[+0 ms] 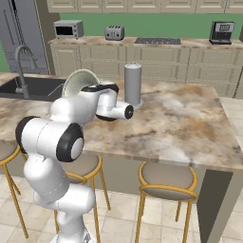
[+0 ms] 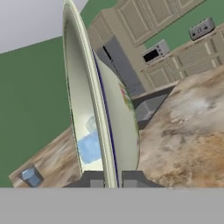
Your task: There are four ice cubes in the ice bowl. Place two ice cubes in each glass of water.
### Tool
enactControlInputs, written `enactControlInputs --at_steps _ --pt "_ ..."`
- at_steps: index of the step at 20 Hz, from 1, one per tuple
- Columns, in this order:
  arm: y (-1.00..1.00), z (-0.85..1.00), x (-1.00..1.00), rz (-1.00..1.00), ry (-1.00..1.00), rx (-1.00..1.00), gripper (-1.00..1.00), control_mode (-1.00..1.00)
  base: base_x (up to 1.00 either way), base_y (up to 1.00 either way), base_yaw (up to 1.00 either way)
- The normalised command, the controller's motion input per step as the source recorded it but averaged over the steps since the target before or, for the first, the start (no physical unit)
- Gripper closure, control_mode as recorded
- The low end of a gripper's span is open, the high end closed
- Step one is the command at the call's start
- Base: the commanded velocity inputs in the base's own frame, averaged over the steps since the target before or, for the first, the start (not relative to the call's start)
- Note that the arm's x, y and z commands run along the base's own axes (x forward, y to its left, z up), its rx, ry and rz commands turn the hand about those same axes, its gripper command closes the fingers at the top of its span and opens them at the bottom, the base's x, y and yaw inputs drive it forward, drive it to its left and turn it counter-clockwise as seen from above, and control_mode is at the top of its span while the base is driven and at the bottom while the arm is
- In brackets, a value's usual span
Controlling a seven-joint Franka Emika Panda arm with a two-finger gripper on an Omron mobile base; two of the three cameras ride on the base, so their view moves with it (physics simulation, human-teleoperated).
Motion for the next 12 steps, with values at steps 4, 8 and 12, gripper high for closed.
enactControlInputs --at_steps 4,8,12 --pt "0.35 0.0 0.06 0.0 -0.02 -0.04 1.0 -1.0 0.0 0.0 0.0" --pt "0.44 0.0 0.05 0.0 0.0 -0.04 1.0 -1.0 0.0 0.0 0.0" --pt "0.17 0.04 0.03 0.0 0.0 0.0 1.0 -1.0 0.0 0.0 0.0"
